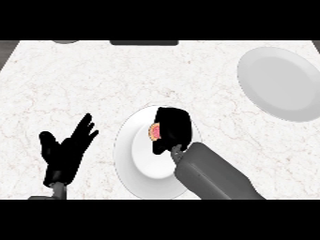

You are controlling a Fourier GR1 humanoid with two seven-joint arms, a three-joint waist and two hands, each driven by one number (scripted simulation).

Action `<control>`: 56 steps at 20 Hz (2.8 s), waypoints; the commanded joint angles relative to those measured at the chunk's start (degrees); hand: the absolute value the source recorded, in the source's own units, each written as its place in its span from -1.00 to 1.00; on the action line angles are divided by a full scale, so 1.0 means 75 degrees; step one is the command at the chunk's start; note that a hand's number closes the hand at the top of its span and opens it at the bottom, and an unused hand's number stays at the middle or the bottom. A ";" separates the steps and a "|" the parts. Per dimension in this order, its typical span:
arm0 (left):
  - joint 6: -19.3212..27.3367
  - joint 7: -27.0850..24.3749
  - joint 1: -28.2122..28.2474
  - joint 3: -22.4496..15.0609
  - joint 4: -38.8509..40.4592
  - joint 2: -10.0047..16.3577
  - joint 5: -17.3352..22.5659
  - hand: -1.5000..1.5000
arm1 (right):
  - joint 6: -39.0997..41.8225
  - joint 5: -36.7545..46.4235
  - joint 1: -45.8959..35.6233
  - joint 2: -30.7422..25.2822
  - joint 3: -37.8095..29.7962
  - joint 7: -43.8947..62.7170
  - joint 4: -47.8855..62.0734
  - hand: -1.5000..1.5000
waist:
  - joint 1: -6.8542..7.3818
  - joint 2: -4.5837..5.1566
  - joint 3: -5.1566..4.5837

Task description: Pick the cupcake from the plate and place it in the plate

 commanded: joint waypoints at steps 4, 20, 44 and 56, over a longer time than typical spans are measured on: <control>0.0032 -0.0057 -0.0016 -0.0108 0.0095 -0.0075 -0.0115 0.00 | -0.1274 0.0416 -0.1548 -0.0868 -0.2372 0.2082 0.1747 1.00 | 0.0103 0.0229 -0.0027; -0.0198 0.0037 -0.0387 -0.0406 0.0001 -0.0119 -0.0156 0.00 | -0.3251 0.3213 -0.3990 -0.3419 -0.4056 0.4294 0.4028 1.00 | 0.0807 0.0446 -0.0048; -0.0122 -0.0084 0.0062 -0.0138 0.0074 -0.0030 -0.0081 0.00 | -0.6293 0.6175 -0.2406 -0.4591 -0.6407 0.4832 0.5166 1.00 | 0.0277 0.0258 -0.0004; -0.0068 0.0075 -0.0045 -0.0211 -0.0004 -0.0131 -0.0122 0.00 | -0.6576 0.5457 -0.1244 -0.3700 -0.8681 0.4695 0.5830 -1.00 | 0.0256 0.0214 0.0019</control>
